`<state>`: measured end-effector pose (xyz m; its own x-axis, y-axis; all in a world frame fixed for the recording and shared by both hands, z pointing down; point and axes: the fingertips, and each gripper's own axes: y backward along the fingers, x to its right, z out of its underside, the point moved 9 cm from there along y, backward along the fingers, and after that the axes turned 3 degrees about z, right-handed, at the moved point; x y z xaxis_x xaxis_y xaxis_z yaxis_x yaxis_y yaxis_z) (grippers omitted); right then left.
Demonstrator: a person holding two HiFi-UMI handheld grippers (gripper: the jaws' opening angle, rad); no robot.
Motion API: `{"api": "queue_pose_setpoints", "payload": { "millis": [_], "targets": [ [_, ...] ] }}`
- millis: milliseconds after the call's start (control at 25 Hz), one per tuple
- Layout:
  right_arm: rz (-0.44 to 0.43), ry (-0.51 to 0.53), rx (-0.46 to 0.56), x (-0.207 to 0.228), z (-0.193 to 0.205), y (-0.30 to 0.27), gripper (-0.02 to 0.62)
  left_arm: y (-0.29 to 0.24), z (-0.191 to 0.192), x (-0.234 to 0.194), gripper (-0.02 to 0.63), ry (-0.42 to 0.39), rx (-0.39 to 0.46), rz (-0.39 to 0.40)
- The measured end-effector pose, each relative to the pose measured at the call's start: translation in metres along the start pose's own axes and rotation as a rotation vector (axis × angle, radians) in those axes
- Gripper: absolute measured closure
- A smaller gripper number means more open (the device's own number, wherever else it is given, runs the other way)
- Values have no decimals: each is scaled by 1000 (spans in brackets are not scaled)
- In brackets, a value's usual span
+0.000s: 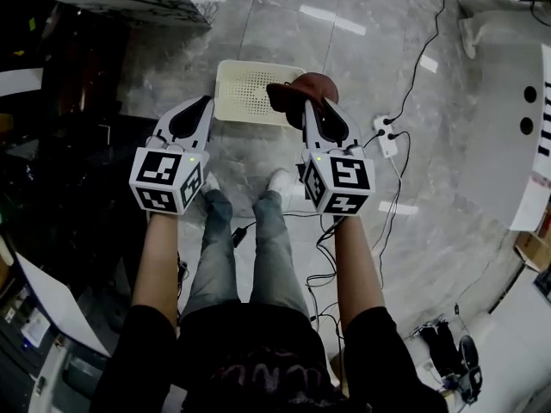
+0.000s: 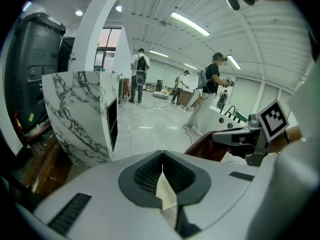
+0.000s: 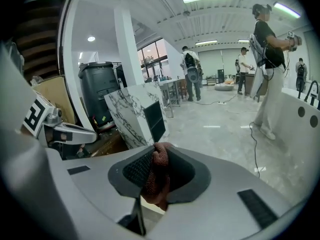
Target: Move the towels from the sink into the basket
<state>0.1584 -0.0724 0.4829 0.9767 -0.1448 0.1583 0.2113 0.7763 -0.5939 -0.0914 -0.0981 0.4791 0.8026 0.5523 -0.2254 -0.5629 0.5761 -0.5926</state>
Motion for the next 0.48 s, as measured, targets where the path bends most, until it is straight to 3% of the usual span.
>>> {"api": "queue_pose_setpoints", "payload": {
  "millis": [480],
  "targets": [
    [-21, -18, -143, 30, 139, -102, 514, -93, 155, -30, 589, 79, -147, -21]
  ]
}}
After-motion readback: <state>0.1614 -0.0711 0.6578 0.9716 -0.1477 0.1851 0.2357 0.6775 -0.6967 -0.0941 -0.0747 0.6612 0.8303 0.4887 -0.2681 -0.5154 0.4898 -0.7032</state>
